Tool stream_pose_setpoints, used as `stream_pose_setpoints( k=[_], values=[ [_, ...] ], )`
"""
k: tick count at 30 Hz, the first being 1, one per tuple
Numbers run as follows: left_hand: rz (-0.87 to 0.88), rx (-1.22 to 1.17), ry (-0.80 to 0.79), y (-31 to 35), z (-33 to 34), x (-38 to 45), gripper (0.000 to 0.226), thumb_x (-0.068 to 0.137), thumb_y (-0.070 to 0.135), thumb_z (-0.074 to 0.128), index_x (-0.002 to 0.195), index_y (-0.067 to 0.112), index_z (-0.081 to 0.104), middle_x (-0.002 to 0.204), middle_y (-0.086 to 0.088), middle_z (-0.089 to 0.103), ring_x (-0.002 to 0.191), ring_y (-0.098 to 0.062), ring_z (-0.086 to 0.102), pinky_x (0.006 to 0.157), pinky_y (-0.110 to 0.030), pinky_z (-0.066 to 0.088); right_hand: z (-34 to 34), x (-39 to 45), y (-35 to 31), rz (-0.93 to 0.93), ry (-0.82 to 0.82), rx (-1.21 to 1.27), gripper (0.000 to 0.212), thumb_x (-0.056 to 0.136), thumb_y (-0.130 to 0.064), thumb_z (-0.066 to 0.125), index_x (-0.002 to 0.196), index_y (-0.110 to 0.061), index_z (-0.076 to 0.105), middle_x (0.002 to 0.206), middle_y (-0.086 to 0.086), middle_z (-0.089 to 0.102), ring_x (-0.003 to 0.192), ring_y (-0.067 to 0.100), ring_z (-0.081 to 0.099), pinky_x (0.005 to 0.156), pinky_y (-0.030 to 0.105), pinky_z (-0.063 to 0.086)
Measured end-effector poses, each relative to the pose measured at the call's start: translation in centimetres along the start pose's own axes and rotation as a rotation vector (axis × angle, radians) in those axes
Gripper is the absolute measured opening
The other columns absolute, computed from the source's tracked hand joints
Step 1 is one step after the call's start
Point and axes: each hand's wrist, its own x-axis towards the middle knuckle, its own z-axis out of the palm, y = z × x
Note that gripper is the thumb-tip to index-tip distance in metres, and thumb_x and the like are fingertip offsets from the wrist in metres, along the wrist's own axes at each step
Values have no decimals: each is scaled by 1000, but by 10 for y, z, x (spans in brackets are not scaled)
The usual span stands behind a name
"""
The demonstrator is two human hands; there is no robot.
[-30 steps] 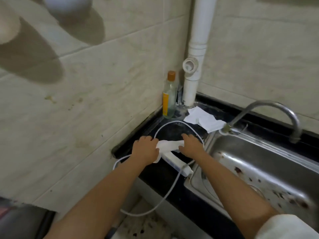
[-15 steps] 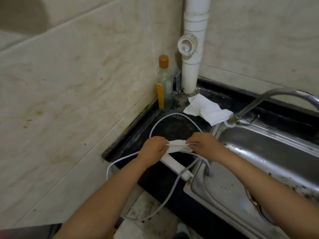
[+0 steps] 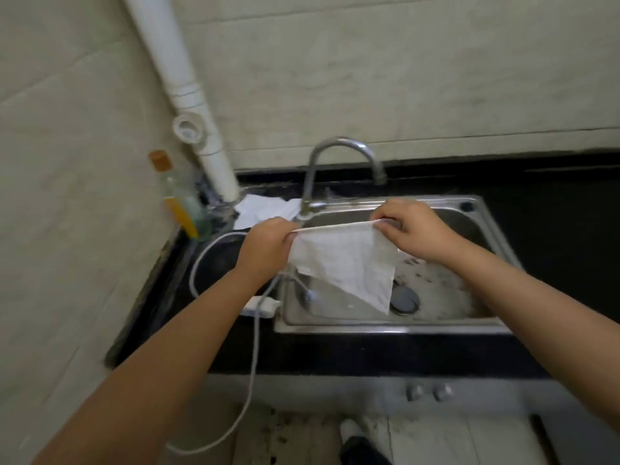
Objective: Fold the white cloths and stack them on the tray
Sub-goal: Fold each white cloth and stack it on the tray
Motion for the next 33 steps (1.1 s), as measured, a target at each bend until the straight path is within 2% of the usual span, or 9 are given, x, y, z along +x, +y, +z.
stream_pose_setpoints(
  k=[4,8,15,20,22,24,26,28,33],
  values=[
    [115,-106,-73,101,50,38,31,94,19,42,109,8,66,108,-15,65,105,-32,58,85,-33,41,-59,-85,44,280,153,-79,16,87,-3,55,95,4,66,95,21,67,94,33,60,77,26,37],
    [331,-175,-159,217,101,69,28,92,23,44,104,16,68,105,-9,69,102,-30,61,83,-40,49,-122,-187,96,629,320,-162,18,88,-7,50,97,-2,66,101,16,65,98,29,58,80,31,41],
    [609,-148,-263,436,192,87,25,95,19,43,106,14,65,105,-7,64,102,-26,57,79,-34,43,-232,-369,178,1057,448,-313,22,89,-12,47,99,-10,66,103,12,68,96,30,61,80,37,50],
    [738,-138,-302,602,254,89,24,95,20,43,103,10,64,106,-9,64,101,-29,57,71,-32,39,-307,-487,228,1295,507,-360,25,90,-9,41,96,-8,65,72,9,61,45,17,56,62,28,50],
    [761,-182,-292,663,273,85,23,95,19,43,102,7,62,105,-12,62,101,-31,56,70,-33,37,-329,-531,239,1366,607,-305,26,90,-5,40,96,-5,65,71,10,60,40,13,58,54,28,51],
    [778,-254,-284,714,286,78,22,95,16,43,102,4,61,106,-17,61,101,-34,55,72,-36,39,-345,-567,245,1367,733,-308,25,87,-2,42,96,-2,65,74,16,65,55,19,67,63,32,55],
    [807,-329,-276,751,295,71,22,94,13,42,102,3,60,105,-19,60,101,-34,55,76,-38,41,-354,-596,250,1344,829,-361,24,84,0,46,94,-1,68,84,20,70,79,29,67,70,29,46],
    [830,-387,-310,771,306,65,21,93,10,42,102,3,59,105,-17,60,100,-32,54,78,-37,40,-352,-620,253,1347,867,-387,24,83,0,49,95,-2,69,92,18,72,89,29,64,68,22,36],
    [1015,-264,-582,754,365,37,18,93,14,46,99,5,61,98,-13,62,92,-29,57,77,-37,44,-302,-674,257,1451,723,-308,21,84,-2,55,100,-2,69,99,17,71,94,30,64,77,26,41]
  ],
)
